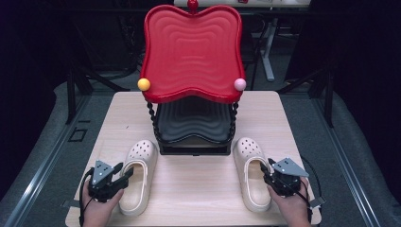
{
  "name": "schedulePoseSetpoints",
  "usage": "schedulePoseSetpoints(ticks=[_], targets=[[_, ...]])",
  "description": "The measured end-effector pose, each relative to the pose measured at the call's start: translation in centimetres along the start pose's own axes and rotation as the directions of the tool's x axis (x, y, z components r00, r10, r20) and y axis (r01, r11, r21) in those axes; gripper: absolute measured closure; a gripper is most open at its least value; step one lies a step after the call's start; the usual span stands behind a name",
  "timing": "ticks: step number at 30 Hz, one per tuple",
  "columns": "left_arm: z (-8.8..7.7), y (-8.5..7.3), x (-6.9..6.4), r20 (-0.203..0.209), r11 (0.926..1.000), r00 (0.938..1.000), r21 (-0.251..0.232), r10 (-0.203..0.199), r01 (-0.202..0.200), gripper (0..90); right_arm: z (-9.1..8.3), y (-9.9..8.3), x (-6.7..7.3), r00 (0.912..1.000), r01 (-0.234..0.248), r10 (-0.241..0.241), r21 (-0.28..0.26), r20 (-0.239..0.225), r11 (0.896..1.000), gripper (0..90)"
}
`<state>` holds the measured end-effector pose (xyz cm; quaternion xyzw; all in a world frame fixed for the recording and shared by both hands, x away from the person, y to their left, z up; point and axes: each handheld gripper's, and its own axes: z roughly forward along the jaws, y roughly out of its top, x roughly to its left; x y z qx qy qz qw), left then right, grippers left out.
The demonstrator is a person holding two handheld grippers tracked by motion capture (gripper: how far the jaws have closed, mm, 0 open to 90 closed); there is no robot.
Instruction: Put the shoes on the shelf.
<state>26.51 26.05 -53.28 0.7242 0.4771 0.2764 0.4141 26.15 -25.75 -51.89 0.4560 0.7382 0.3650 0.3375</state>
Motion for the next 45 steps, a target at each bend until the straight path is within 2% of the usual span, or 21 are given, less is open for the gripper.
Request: schedulePoseSetpoints(ticks=[6,11,17,25,37,45], targets=[[0.1,0.0,0.2,0.006,0.9999,0.9999,0.0,-0.013,0.013,56.5,0.3,0.1,0.2,0.9995,0.031,-0.031,-0.003,-0.001,1.0,65.9],[0.3,0.0,-0.1,-0.003,0.9999,1.0,0.009,0.005,-0.005,55.6,0.5,0.0,0.0,0.9996,0.029,-0.029,0.008,-0.007,1.0,69.0],[0.7,0.1,-0.1,-0.014,0.9995,0.9997,0.025,0.019,-0.019,57.1,1.0,0.0,0.0,0.9986,0.052,-0.053,0.036,0.003,0.998,70.0],[1.0,0.3,0.0,-0.046,0.9988,0.9988,0.046,0.017,-0.015,66.6,1.2,0.2,0.0,0.9985,0.053,-0.054,0.046,0.007,0.998,71.9],[1.5,0.3,0.0,-0.058,0.9986,0.9982,0.051,0.017,-0.015,66.1,1.4,0.3,0.2,0.9982,0.05,-0.051,0.057,0.029,0.997,72.1],[1.5,0.5,0.1,-0.056,0.9984,0.9984,0.056,0.01,-0.007,67.7,1.3,0.5,0.2,0.9988,0.04,-0.042,0.074,0.025,0.996,74.3]])
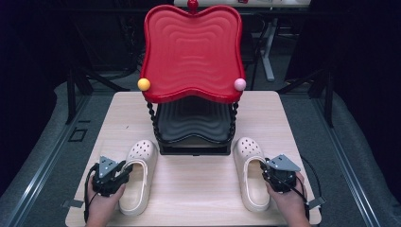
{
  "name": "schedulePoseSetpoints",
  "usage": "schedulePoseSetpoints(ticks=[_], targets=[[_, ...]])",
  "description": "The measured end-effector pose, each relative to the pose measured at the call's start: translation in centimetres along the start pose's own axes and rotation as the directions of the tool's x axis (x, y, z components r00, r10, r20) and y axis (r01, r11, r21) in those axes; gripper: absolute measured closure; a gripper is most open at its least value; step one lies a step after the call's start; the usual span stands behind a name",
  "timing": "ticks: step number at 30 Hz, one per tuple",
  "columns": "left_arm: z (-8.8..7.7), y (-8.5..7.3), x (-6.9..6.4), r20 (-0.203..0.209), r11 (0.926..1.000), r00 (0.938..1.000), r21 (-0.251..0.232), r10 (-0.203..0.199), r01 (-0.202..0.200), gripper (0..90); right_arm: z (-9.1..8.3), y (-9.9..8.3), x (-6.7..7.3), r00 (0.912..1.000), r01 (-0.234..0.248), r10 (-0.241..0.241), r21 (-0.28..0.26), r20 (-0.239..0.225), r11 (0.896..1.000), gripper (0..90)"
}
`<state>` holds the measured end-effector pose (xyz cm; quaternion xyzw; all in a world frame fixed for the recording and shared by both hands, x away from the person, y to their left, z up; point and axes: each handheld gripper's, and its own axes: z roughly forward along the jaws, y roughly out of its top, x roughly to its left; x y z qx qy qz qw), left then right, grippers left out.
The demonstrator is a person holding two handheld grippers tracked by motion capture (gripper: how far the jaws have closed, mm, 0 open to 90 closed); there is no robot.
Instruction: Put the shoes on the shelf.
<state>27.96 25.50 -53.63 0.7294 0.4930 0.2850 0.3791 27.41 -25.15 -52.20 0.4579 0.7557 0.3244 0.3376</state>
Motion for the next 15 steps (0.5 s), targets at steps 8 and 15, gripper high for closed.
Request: schedulePoseSetpoints(ticks=[8,15], targets=[[-0.12,0.03,0.25,-0.003,1.0,1.0,0.005,0.001,-0.001,70.4,0.0,-0.01,-0.02,0.9991,-0.043,0.043,-0.007,-0.004,0.999,74.7],[-0.62,0.05,0.2,0.002,0.9999,0.9999,0.002,-0.013,0.013,73.5,-0.5,-0.11,-0.23,0.996,-0.089,0.089,-0.003,-0.014,0.996,75.1]])
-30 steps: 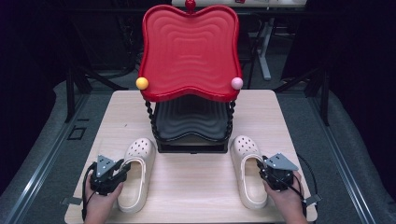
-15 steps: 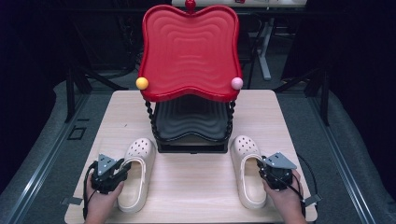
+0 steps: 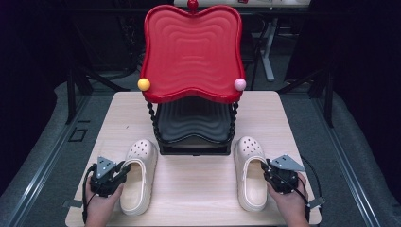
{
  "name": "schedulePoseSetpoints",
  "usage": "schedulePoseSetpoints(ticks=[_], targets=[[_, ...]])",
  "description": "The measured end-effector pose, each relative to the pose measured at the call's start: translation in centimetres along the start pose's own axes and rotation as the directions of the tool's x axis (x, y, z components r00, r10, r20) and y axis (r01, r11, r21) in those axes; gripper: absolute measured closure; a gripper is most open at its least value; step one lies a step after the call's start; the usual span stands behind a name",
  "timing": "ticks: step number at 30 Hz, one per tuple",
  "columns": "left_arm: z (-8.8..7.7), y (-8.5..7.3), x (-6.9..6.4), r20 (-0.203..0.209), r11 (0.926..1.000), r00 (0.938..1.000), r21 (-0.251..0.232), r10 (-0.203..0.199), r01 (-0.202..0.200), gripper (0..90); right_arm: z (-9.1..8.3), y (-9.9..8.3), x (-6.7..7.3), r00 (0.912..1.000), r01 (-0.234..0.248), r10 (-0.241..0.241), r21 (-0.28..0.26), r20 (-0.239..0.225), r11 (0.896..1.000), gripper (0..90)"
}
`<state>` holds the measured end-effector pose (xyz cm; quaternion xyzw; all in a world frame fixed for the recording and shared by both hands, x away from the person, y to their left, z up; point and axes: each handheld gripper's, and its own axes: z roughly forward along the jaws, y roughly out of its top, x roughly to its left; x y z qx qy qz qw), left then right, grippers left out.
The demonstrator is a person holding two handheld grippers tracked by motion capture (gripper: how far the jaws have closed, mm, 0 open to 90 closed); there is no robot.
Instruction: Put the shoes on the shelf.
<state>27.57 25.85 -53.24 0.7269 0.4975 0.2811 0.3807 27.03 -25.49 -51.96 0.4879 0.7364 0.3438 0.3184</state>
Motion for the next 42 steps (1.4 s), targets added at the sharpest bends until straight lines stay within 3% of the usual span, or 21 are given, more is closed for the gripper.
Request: schedulePoseSetpoints(ticks=[6,17,21,32,42], targets=[[-0.8,0.0,-0.2,0.008,1.0,1.0,-0.008,0.005,-0.004,74.5,-0.8,0.1,0.1,0.9999,-0.001,0.001,-0.018,0.01,1.0,75.6],[-3.1,0.4,-0.2,0.023,0.9985,0.9989,-0.035,-0.042,0.042,74.7,-3.2,0.8,1.2,0.9994,0.017,-0.016,-0.04,0.029,0.999,75.7],[-4.0,0.8,-0.9,0.028,0.999,0.9994,-0.037,-0.022,0.023,74.8,-4.4,1.4,1.9,0.9995,0.026,-0.025,-0.041,0.016,0.999,75.9],[-6.6,1.3,-2.4,0.075,0.9975,0.9971,-0.069,-0.012,0.018,75.0,-7.4,2.1,3.2,0.9992,0.039,-0.04,-0.08,-0.006,0.996,76.2],[-7.3,2.0,-3.6,0.11,0.9958,0.9939,-0.091,0.0,0.01,75.1,-8.9,2.9,4.0,0.9981,0.05,-0.053,-0.119,-0.029,0.992,76.3]])
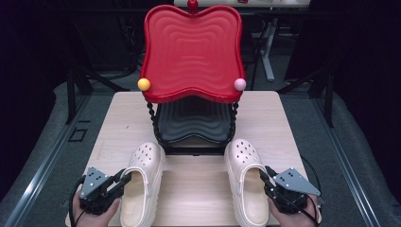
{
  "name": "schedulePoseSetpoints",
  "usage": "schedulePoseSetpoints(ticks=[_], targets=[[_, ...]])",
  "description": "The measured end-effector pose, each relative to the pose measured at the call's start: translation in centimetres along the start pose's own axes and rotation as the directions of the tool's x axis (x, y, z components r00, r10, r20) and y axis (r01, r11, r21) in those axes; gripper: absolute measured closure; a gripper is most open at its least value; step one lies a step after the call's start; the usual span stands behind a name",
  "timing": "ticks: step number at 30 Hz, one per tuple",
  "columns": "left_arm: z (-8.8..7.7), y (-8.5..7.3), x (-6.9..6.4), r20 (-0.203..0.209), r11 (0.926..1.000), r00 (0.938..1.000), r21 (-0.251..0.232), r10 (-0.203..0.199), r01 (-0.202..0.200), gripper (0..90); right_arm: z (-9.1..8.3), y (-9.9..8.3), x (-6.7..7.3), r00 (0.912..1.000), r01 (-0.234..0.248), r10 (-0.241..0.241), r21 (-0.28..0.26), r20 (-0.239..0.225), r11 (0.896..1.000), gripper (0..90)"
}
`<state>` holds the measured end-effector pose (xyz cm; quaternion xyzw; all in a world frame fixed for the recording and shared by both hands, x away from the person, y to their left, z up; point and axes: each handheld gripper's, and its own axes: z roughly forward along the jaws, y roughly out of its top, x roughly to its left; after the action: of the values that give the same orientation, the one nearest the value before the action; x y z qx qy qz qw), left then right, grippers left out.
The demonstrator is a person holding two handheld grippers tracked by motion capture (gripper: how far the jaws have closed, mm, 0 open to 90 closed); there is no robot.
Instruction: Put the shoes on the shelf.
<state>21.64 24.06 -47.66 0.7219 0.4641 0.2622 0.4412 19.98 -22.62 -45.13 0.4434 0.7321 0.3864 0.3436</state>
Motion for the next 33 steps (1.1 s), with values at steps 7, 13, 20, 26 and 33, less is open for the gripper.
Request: schedulePoseSetpoints(ticks=[7,13,20,26,33], targets=[[0.3,1.3,-1.3,0.034,0.9992,0.9988,-0.021,0.035,-0.034,75.2,-0.1,1.0,1.0,0.9995,0.021,-0.022,-0.029,-0.024,0.999,76.4],[0.9,2.6,-2.0,0.052,0.998,0.9976,-0.048,0.044,-0.042,75.3,0.5,2.0,1.7,0.9986,0.033,-0.035,-0.048,-0.041,0.998,76.3],[2.5,4.3,-2.9,0.064,0.9959,0.9961,-0.071,0.06,-0.056,75.3,1.8,3.0,2.1,0.9976,0.027,-0.031,-0.064,-0.062,0.998,76.4],[4.2,5.9,-3.5,0.053,0.9929,0.9951,-0.09,0.083,-0.078,75.3,3.2,4.4,2.6,0.9973,0.028,-0.034,-0.087,-0.065,0.996,76.5],[6.2,7.4,-3.7,0.027,0.9907,0.9951,-0.1,0.095,-0.092,75.3,5.3,5.9,2.8,0.9987,0.029,-0.033,-0.109,-0.038,0.994,76.8]])
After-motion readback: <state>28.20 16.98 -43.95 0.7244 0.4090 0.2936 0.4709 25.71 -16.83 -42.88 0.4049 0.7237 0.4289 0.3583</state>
